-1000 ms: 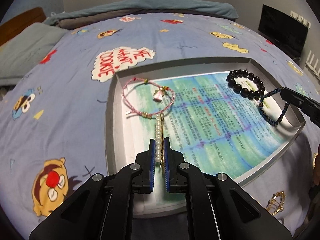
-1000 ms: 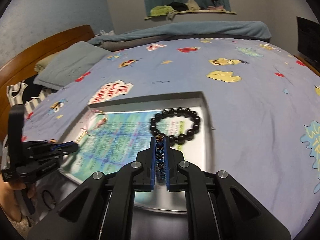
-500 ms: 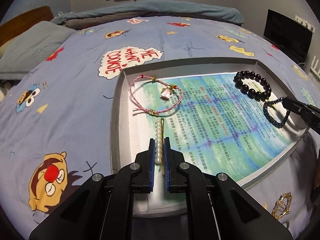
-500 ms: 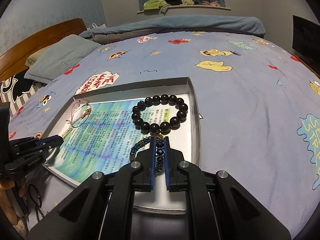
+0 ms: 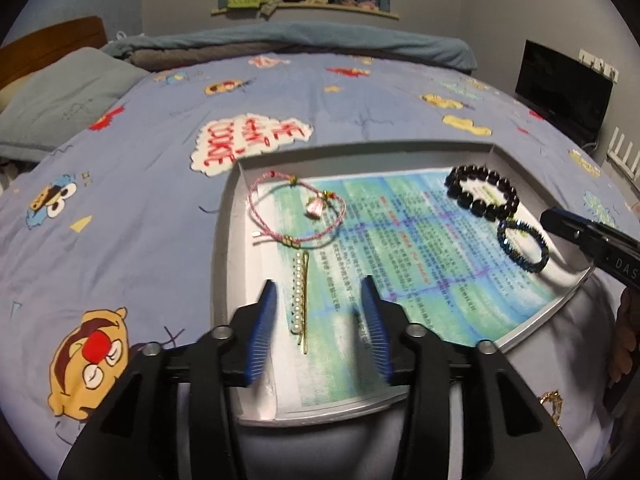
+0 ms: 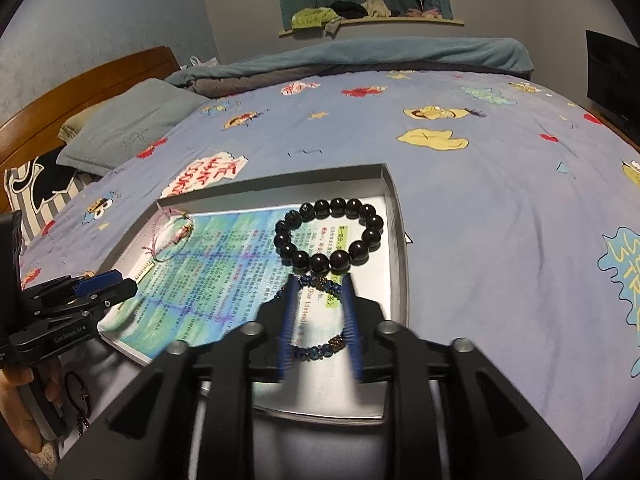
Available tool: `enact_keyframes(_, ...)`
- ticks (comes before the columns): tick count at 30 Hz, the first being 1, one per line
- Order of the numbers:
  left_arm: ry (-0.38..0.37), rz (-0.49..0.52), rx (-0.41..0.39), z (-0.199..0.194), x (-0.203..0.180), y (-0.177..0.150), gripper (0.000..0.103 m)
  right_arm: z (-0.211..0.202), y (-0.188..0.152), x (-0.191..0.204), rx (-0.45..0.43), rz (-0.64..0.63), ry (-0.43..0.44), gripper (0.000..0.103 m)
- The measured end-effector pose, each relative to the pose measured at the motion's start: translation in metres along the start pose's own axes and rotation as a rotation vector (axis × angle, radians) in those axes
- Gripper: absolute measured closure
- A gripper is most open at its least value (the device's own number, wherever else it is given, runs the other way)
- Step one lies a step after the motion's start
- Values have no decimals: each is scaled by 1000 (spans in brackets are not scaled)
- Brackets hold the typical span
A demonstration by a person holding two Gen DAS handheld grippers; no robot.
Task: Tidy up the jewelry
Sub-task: 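Lay pearl hairpin in tray with left tool while right tool drops blue bracelet, then move both open tools back over the remaining jewelry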
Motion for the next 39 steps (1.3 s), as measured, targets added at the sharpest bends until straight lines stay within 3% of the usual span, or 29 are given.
enact_keyframes(4, 4, -15, -41, -11, 2, 1, 33, -3, 1, 0, -7, 10, 2, 57)
enact_keyframes(6, 14, -19, -56, -16, 3, 2, 29, -5, 1, 1, -8, 15, 12, 53)
enact_keyframes(7, 21, -21, -61, -18, 3, 2, 25, -7, 0, 1, -13, 15, 12, 46)
enact_keyframes(9, 41, -29, -74, -23, 4, 1, 21, -10, -1, 2, -22, 16, 9, 35)
enact_keyframes(12, 60, -28, -72, -28, 2, 0, 14, -17, -2, 3, -30, 17, 14, 27)
enact_keyframes(16, 91, -7, -74, -39, -2, -1, 11, -31, -4, 8, -52, -9, 5, 8)
enact_keyframes(27, 102, 14, -129, -94, -11, -10, 9, -87, -12, 17, -127, -77, -28, 6)
enact_keyframes(39, 108, 74, -122, -142, -26, -55, 8, -125, -56, 16, -98, -122, -47, 6)
Point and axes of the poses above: each gripper's, at about its wrist camera, not at the fingertips, and z roughly the way its jaws point, x to its left, y to its top, the point moved 2 cm from there along z, roughly the way its jaws point, and after that the axes turned 14 degrees about z, right-handed, at the moved point
